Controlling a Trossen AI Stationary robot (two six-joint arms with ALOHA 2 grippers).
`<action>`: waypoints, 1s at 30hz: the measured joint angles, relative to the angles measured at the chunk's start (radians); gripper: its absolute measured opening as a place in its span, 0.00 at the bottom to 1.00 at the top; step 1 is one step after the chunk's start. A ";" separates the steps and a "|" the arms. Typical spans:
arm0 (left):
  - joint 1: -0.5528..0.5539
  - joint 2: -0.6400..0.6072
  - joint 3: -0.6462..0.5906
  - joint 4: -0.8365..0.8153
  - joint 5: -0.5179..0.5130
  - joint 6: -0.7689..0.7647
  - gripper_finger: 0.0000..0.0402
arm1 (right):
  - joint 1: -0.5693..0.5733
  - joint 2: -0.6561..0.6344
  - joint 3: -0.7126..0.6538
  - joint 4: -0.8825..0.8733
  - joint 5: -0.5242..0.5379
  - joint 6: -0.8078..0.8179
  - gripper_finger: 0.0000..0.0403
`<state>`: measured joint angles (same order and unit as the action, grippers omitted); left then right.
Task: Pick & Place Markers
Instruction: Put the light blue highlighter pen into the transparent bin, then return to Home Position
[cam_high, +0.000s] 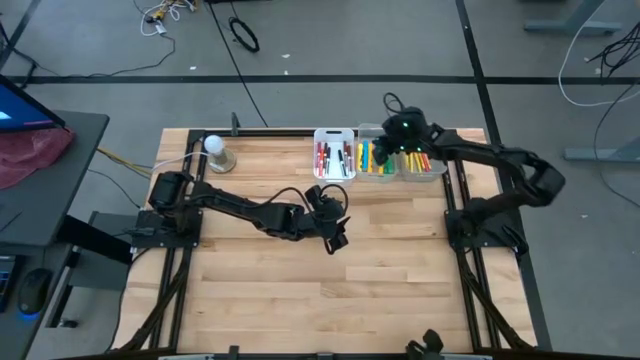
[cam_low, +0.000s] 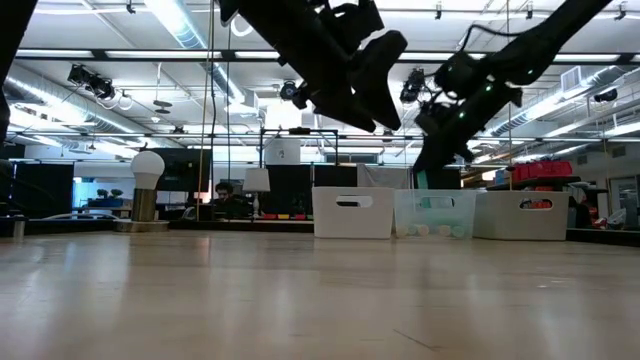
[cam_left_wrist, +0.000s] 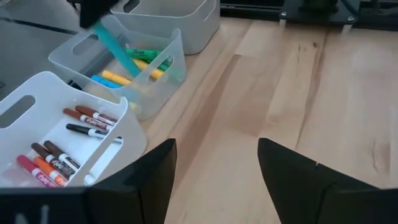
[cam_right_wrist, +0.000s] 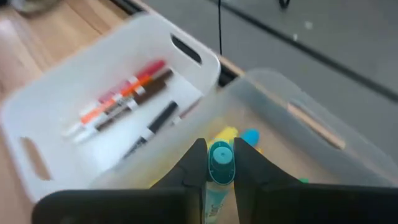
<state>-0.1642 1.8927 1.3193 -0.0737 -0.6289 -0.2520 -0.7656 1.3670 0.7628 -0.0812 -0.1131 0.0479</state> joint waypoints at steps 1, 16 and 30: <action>0.000 0.000 0.000 0.001 0.000 0.001 0.58 | -0.002 0.026 0.013 -0.009 0.000 0.011 0.10; 0.000 0.000 0.000 0.002 0.000 -0.020 0.58 | -0.031 0.158 0.061 -0.079 0.000 0.093 0.37; 0.004 0.000 0.000 0.002 0.001 -0.024 0.58 | 0.083 -0.125 0.061 -0.329 0.139 -0.083 0.48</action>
<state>-0.1603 1.8927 1.3193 -0.0717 -0.6283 -0.2762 -0.6827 1.2424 0.8242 -0.4105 0.0258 -0.0354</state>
